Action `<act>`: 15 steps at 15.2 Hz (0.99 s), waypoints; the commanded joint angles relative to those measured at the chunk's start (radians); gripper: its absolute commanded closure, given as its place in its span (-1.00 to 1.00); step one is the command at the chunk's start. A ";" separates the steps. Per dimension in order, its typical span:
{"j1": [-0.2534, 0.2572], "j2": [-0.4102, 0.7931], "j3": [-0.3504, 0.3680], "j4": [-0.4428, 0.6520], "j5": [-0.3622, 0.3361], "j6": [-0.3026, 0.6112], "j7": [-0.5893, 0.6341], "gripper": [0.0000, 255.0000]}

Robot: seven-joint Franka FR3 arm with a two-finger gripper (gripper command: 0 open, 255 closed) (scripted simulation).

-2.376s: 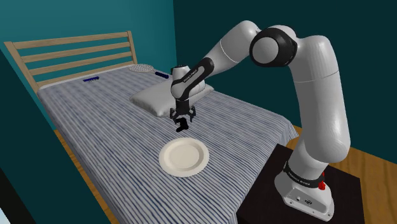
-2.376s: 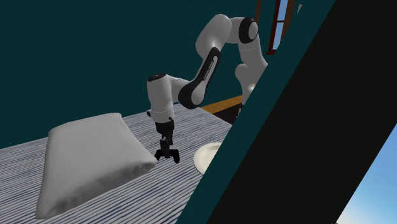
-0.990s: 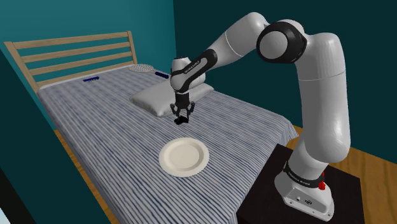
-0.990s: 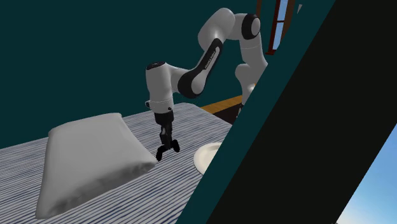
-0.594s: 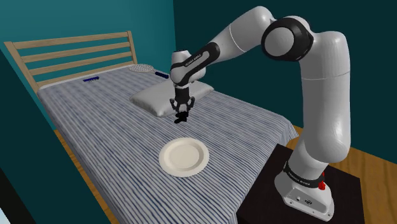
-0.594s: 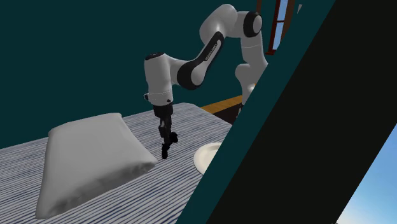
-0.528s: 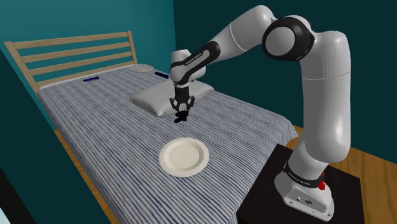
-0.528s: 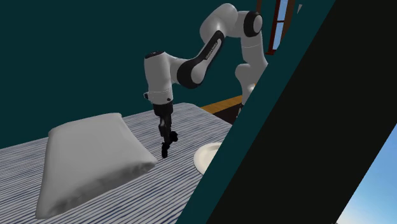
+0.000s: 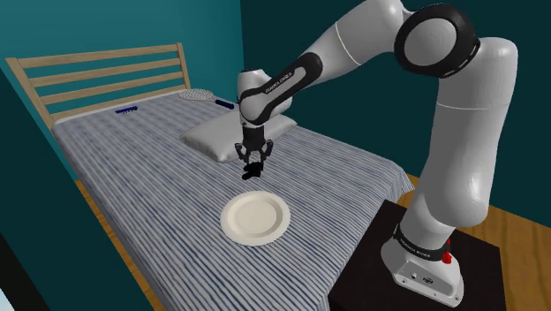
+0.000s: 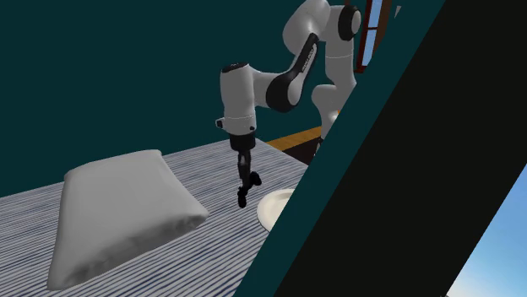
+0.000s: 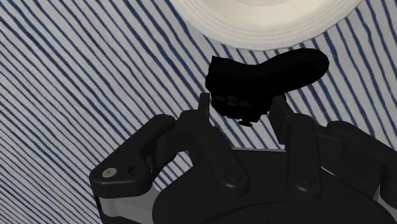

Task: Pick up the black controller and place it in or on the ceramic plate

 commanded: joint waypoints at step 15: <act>0.143 -0.216 0.120 -0.322 0.018 0.119 0.246 1.00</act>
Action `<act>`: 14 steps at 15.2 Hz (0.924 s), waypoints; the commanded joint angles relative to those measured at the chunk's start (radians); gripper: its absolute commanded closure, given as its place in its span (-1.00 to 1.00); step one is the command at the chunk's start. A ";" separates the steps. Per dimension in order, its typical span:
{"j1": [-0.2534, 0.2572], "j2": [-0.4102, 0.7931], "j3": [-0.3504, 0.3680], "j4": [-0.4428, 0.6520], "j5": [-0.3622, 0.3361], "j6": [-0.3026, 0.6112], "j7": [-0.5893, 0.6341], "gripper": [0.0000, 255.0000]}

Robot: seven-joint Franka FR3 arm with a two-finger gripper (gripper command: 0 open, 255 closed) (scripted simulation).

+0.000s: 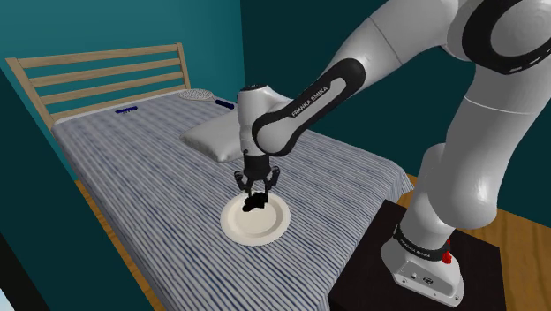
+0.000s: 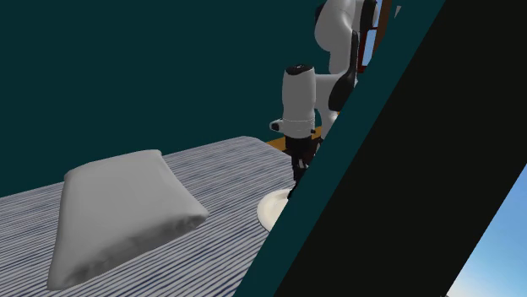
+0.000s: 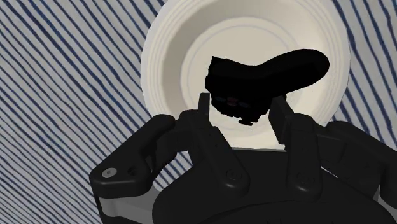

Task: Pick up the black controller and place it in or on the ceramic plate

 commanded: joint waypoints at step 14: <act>0.003 0.145 0.000 -0.041 -0.013 0.186 0.005 1.00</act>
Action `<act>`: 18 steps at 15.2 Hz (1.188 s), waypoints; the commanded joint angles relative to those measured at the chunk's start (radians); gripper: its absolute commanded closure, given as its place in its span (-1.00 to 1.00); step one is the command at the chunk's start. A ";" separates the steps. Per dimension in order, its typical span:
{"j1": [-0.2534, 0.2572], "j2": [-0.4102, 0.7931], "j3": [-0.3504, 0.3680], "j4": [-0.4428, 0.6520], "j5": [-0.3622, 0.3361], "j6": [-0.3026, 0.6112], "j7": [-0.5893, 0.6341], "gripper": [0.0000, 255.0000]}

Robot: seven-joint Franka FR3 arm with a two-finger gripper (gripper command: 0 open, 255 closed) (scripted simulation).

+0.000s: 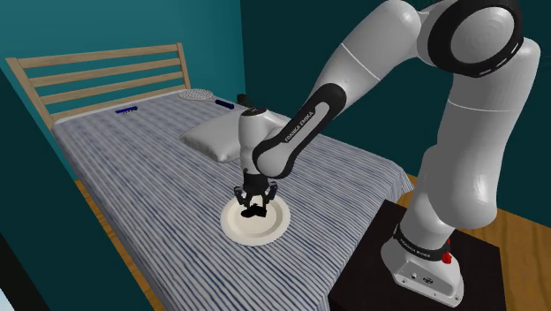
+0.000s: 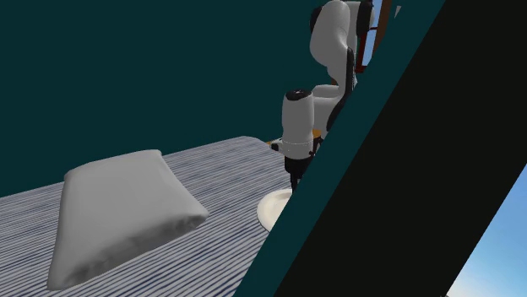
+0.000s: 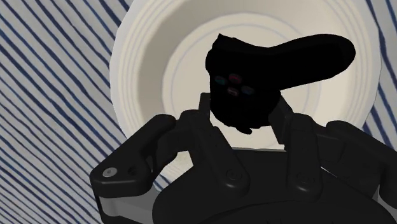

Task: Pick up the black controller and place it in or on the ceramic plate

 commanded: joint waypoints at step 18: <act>-0.007 -0.091 -0.002 0.016 0.008 -0.128 -0.006 -1.00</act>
